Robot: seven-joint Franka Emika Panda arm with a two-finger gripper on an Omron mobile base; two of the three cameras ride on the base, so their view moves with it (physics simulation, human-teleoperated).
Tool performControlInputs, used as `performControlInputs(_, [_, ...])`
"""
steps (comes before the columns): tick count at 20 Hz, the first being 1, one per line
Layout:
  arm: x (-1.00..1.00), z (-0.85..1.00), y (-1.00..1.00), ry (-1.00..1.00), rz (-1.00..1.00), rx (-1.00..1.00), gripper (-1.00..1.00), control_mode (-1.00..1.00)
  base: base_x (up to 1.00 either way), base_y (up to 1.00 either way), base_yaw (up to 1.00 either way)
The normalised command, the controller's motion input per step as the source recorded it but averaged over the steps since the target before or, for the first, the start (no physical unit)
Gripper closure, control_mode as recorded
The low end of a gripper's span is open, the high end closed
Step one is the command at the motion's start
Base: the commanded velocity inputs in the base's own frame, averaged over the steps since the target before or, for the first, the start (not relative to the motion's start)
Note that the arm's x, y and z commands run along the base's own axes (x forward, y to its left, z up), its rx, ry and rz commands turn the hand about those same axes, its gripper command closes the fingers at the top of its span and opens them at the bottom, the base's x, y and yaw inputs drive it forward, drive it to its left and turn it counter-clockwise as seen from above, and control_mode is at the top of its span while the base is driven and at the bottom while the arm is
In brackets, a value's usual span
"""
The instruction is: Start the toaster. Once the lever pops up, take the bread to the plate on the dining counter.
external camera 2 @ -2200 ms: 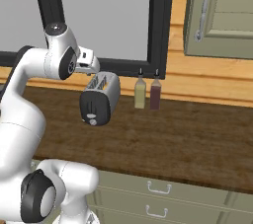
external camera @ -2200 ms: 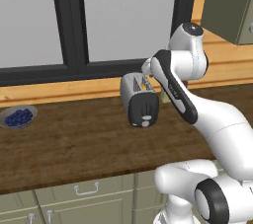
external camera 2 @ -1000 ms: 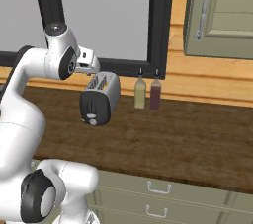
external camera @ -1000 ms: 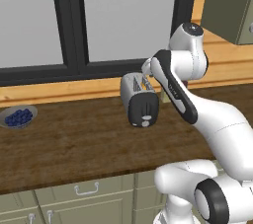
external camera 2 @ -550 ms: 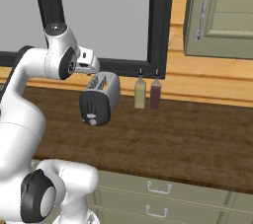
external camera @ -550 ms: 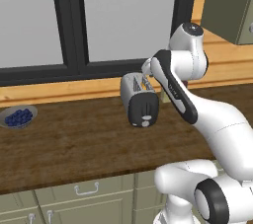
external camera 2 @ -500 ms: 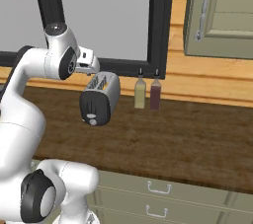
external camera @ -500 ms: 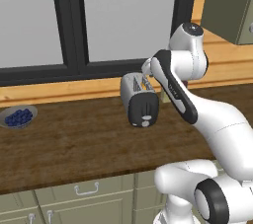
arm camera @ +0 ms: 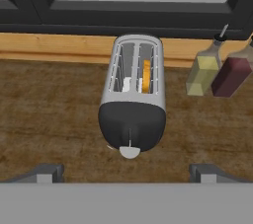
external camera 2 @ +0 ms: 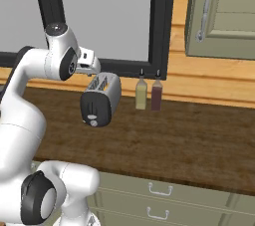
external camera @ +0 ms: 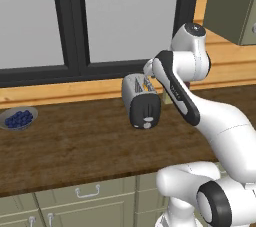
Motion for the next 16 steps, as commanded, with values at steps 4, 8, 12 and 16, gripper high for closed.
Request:
performControlInputs(4, [0.00,0.00,0.00,0.00,0.00,0.00,-1.00,-1.00,0.00,0.00,0.00])
performControlInputs(8, [0.00,0.00,0.00,0.00,0.00,0.00,-1.00,-1.00,0.00,0.00,0.00])
performControlInputs(12, [0.00,0.00,0.00,0.00,0.00,0.00,-1.00,-1.00,0.00,0.00,0.00])
performControlInputs(16, [0.00,0.00,0.00,0.00,0.00,0.00,-1.00,-1.00,0.00,0.00,0.00])
